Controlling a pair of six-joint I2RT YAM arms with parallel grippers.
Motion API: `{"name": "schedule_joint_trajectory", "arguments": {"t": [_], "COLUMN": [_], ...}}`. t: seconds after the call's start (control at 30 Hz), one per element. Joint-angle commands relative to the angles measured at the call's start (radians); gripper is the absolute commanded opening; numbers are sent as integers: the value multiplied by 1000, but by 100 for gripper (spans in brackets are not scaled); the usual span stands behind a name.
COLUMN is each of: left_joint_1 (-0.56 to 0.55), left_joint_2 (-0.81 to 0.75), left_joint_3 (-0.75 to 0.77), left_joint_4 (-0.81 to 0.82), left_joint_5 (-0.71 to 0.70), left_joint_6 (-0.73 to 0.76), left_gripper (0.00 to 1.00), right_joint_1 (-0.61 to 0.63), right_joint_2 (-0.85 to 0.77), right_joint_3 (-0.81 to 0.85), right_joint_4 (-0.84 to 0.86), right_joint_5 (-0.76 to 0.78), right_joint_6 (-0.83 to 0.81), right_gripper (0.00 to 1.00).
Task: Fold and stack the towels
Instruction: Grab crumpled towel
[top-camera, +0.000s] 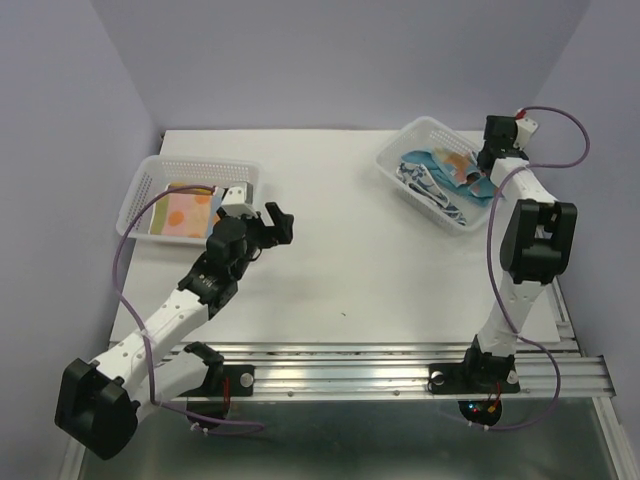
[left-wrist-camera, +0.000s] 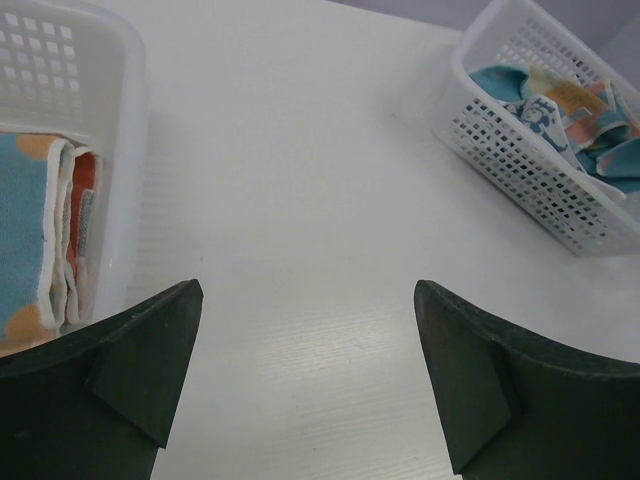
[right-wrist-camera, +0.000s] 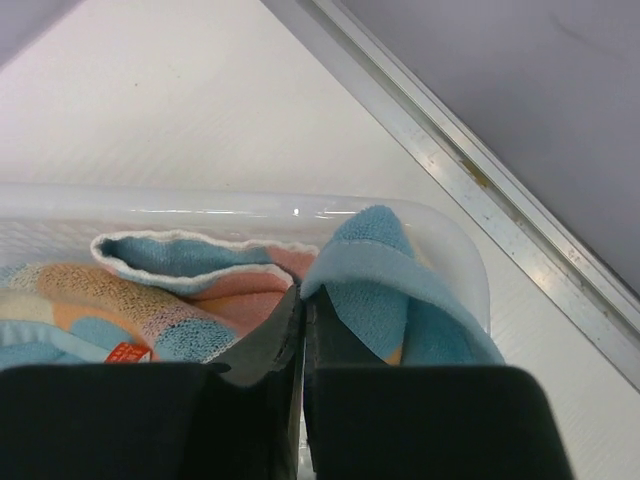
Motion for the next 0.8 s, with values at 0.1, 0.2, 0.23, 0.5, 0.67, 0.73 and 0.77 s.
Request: {"name": "schedule_joint_trajectory", "arguments": {"t": [0.1, 0.2, 0.23, 0.5, 0.67, 0.73, 0.77], "left_joint_1": [-5, -5, -5, -5, -5, -3, -5], "left_joint_2": [-47, -59, -66, -175, -281, -316, -327], "left_joint_3": [-17, -17, -17, -38, -51, -54, -54], "left_joint_4": [37, 33, 25, -18, -72, -87, -107], "left_joint_5": [0, 16, 32, 79, 65, 51, 46], "left_joint_6": [-16, -29, -36, -88, -128, -147, -153], "left_gripper": [99, 99, 99, 99, 99, 99, 99], "right_joint_1": [-5, -3, 1, 142, 284, 311, 324], "right_joint_2": [-268, -395, -420, -627, -664, -650, -624], "right_joint_3": [-143, -177, -180, -124, 22, 120, 160], "right_joint_4": [197, 192, 180, 109, 83, 66, 57], "right_joint_5": [-129, -222, -274, -393, -484, -553, -620], "right_joint_6": [-78, -86, -83, -118, -132, -116, -113], "right_gripper": [1, 1, 1, 1, 1, 1, 1]}}
